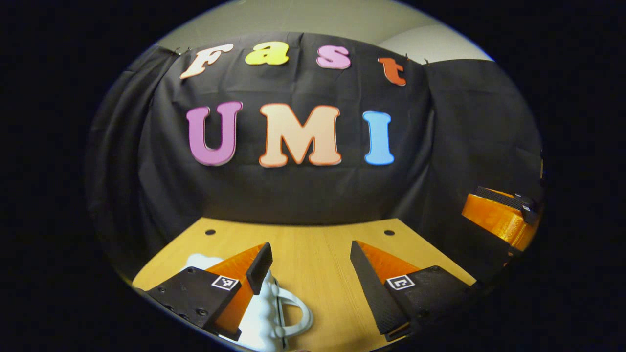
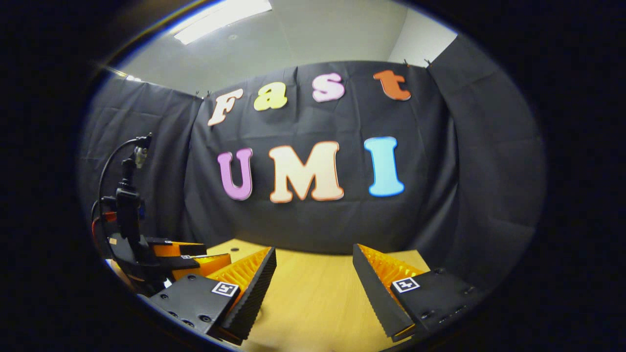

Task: First open the suitcase, pack the skin care products into it, and then close the suitcase.

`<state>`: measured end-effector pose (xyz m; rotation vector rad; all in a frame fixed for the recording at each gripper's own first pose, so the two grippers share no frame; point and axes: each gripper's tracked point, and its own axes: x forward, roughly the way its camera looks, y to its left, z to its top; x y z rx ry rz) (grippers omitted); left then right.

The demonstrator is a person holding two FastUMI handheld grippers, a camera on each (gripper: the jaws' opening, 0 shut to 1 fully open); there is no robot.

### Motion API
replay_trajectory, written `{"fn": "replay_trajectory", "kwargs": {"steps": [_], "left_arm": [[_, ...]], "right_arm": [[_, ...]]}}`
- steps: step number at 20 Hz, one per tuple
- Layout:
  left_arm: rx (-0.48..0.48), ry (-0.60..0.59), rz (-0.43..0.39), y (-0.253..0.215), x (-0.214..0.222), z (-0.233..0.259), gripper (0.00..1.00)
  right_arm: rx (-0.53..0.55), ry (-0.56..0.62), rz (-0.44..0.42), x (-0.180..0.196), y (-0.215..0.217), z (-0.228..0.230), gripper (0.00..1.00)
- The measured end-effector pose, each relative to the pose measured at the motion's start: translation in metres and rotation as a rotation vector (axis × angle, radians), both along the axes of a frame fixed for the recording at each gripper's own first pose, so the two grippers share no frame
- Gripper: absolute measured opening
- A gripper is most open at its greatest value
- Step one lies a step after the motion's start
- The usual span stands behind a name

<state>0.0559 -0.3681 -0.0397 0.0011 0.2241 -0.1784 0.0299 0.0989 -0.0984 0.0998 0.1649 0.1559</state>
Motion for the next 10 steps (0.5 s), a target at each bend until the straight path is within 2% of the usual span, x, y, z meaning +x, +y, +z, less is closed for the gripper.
{"fn": "replay_trajectory", "kwargs": {"steps": [2,3,6,7,10], "left_arm": [[0.012,-0.053,-0.016,0.004,0.004,0.025,0.94],[0.016,-0.077,-0.019,0.007,0.004,0.035,0.94],[0.023,-0.143,-0.035,0.011,0.009,0.059,0.94],[0.019,-0.152,-0.050,0.010,0.009,0.064,0.94],[-0.006,-0.168,-0.079,0.009,0.012,0.074,0.94]], "right_arm": [[0.013,-0.064,-0.030,0.005,0.006,0.027,0.94],[0.009,-0.104,-0.043,0.006,0.008,0.041,0.97],[-0.031,-0.196,-0.073,0.009,0.016,0.075,0.94],[-0.037,-0.211,-0.078,0.009,0.020,0.083,0.97],[-0.034,-0.221,-0.091,0.009,0.024,0.085,0.95]]}}
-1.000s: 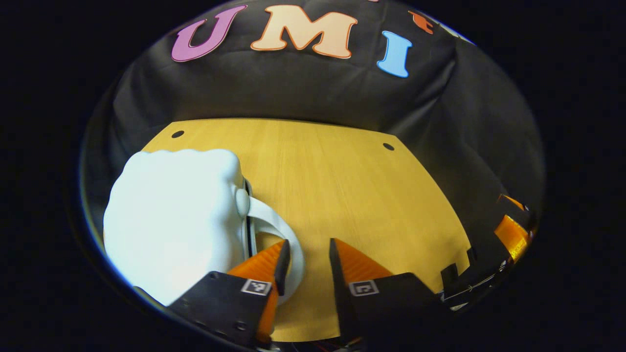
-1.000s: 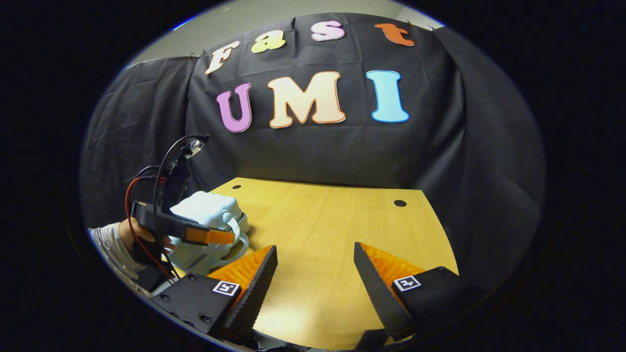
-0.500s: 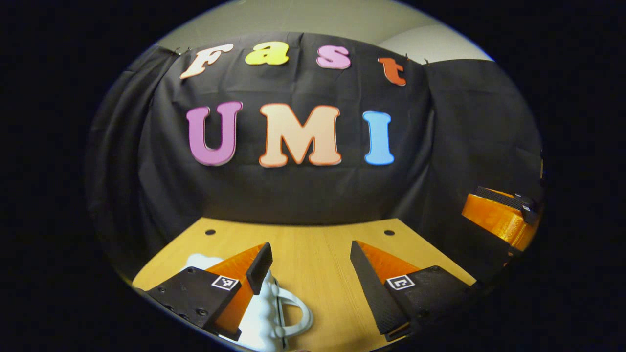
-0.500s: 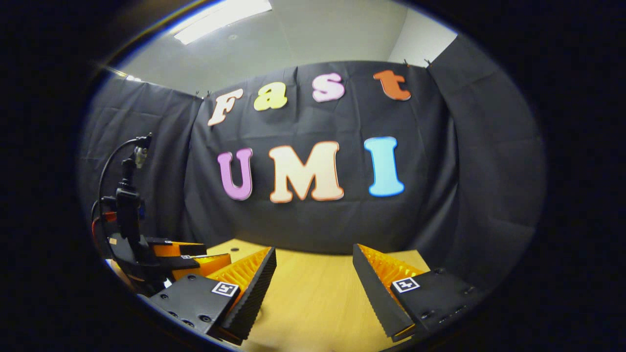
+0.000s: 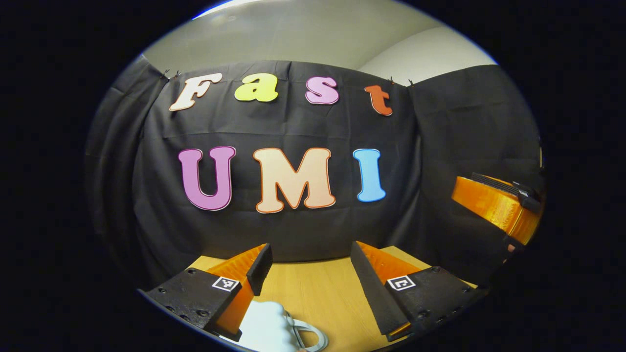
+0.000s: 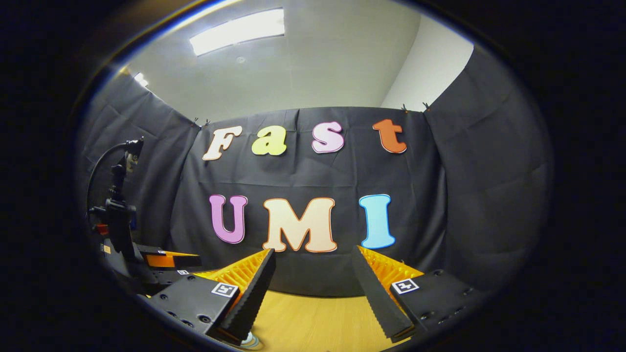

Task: First open the suitcase, pack the skin care products into it, and then close the suitcase.

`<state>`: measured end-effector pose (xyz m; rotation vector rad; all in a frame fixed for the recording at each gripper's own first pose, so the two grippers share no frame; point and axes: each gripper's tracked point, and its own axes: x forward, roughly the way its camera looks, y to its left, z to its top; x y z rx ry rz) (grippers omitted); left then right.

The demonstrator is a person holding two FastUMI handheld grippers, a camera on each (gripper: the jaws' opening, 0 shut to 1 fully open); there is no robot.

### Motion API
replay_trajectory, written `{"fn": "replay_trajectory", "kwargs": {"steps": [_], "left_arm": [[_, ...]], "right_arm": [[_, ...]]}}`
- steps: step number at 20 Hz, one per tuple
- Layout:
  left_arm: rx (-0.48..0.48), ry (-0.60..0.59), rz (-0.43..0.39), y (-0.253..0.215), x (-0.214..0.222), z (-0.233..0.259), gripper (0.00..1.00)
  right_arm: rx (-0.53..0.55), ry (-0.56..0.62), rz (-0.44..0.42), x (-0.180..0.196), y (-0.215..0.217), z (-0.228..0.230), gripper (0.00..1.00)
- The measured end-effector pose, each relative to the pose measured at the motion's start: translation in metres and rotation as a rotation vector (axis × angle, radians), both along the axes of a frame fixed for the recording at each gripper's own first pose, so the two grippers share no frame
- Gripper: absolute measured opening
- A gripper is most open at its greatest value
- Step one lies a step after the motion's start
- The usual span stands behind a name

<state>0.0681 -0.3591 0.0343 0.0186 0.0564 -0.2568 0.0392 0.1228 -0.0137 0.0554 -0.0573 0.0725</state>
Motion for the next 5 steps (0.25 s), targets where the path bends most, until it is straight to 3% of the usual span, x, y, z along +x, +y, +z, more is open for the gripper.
{"fn": "replay_trajectory", "kwargs": {"steps": [5], "left_arm": [[0.011,-0.006,-0.030,0.0043,-0.0016,0.0006,0.94]], "right_arm": [[-0.011,0.016,-0.009,0.0019,0.0036,0.0006,0.98]]}}
